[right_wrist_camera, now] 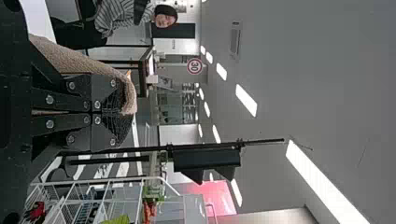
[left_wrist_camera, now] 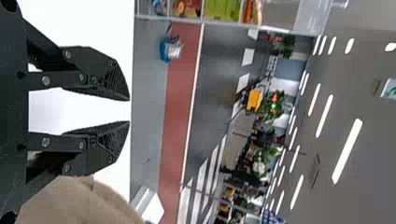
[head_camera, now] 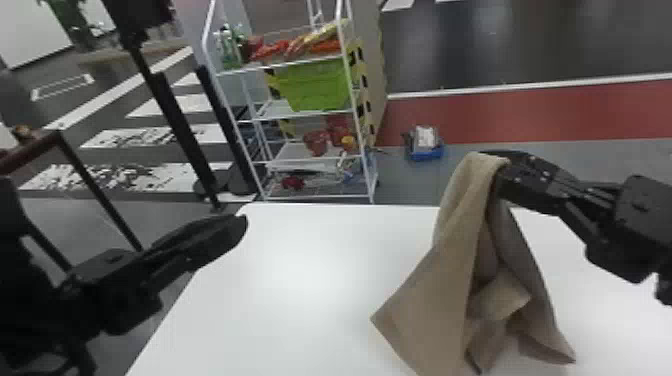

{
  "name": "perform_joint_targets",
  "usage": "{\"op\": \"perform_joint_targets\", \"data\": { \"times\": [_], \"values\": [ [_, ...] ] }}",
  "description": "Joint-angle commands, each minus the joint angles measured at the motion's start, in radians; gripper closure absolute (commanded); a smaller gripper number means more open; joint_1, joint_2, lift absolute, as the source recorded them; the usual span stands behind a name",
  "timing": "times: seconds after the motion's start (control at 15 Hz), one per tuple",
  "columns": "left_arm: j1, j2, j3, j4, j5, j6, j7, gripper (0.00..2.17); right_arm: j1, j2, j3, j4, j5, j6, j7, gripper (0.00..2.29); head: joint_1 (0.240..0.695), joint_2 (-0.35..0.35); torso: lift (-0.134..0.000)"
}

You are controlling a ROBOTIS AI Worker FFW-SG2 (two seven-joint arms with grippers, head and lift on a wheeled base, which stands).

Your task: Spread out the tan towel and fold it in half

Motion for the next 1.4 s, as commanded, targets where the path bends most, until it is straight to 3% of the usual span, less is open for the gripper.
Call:
{"op": "perform_joint_targets", "data": {
  "times": [0.0,0.2,0.33,0.4,0.53,0.6,0.8,0.87,1.07,1.33],
  "values": [
    [0.051,-0.003,-0.054,0.033,0.073,0.001,0.003,0.33,-0.036,0.001,-0.016,0.059,-0.026,-0.011,0.001,2.26,0.585,0.35,-0.124],
    [0.127,-0.003,-0.175,0.119,0.063,-0.04,0.047,0.31,0.001,0.001,-0.077,0.064,-0.032,-0.054,0.059,2.26,0.628,0.319,-0.124],
    [0.168,-0.003,-0.254,0.208,0.06,-0.267,0.099,0.31,0.035,0.001,-0.12,0.116,-0.033,-0.124,0.082,2.26,0.662,0.285,-0.124],
    [0.182,-0.003,-0.329,0.257,0.021,-0.396,0.142,0.31,0.026,0.001,-0.157,0.178,-0.059,-0.127,0.087,2.26,0.677,0.269,-0.124],
    [0.183,-0.003,-0.516,0.338,-0.161,-0.58,0.219,0.31,-0.019,0.001,-0.223,0.296,-0.053,-0.127,0.093,2.26,0.695,0.201,-0.124],
    [0.179,-0.003,-0.571,0.372,-0.195,-0.629,0.248,0.31,-0.029,0.001,-0.244,0.34,-0.033,-0.13,0.091,2.26,0.695,0.172,-0.124],
    [0.143,-0.003,-0.637,0.45,-0.229,-0.635,0.239,0.31,-0.034,0.001,-0.263,0.4,0.022,-0.136,0.087,2.26,0.695,0.072,-0.124],
    [0.146,-0.003,-0.659,0.461,-0.262,-0.635,0.228,0.31,-0.025,0.001,-0.258,0.4,0.022,-0.136,0.091,2.26,0.695,0.03,-0.124],
    [0.183,-0.003,-0.691,0.461,-0.29,-0.647,0.173,0.31,-0.022,0.001,-0.201,0.398,0.02,-0.136,0.076,2.26,0.695,0.009,-0.124],
    [0.194,-0.003,-0.682,0.444,-0.286,-0.663,0.145,0.31,-0.109,0.001,-0.011,0.398,-0.018,-0.038,0.016,2.26,0.695,0.041,-0.124]
  ]
}}
